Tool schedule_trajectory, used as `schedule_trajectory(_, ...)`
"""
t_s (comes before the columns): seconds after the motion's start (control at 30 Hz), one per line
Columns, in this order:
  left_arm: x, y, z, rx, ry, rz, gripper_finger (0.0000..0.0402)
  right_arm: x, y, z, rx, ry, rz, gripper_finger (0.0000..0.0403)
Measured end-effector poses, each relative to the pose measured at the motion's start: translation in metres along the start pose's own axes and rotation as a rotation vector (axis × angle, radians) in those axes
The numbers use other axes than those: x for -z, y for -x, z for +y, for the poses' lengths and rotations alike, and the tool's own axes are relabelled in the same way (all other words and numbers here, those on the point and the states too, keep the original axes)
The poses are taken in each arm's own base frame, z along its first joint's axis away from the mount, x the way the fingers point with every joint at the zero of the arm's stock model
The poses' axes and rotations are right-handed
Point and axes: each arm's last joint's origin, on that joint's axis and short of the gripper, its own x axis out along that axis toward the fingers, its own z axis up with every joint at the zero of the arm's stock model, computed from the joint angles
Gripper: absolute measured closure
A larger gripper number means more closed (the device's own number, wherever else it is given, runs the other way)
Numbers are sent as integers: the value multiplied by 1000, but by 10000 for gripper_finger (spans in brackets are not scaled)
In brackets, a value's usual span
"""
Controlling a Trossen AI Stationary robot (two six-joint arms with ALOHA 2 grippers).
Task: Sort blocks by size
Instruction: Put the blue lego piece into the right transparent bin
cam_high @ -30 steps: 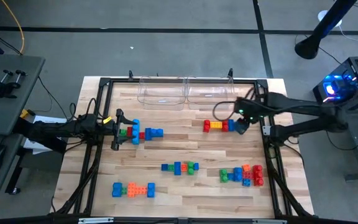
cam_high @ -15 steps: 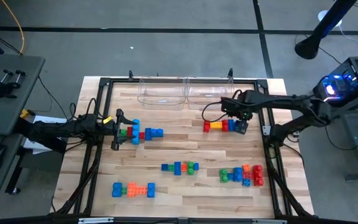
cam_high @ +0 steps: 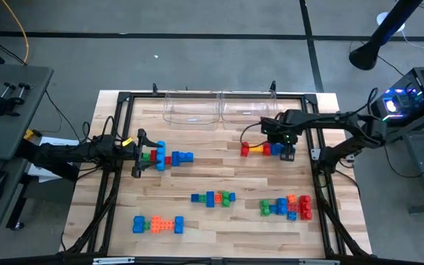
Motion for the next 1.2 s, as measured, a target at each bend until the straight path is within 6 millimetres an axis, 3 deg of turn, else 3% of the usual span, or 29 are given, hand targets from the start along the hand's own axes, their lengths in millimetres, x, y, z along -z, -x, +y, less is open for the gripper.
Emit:
schedule_trajectory(0.2,0,0,0,0,0,0,129,12,-8,2,48,-3,-92,171)
schedule_trajectory(0.4,0,0,0,0,0,0,129,4,-8,0,101,-7,-152,171)
schedule_trajectory(0.83,0,0,0,0,0,0,129,-11,-35,-2,80,64,-68,172)
schedule_trajectory(0.93,0,0,0,-1,0,1,129,-13,-41,-2,71,75,-35,193)
schedule_trajectory(1.07,0,0,0,0,0,0,129,-13,-41,-2,65,72,-17,270)
schedule_trajectory(1.2,0,0,0,0,0,0,129,-9,-26,-3,64,66,0,270)
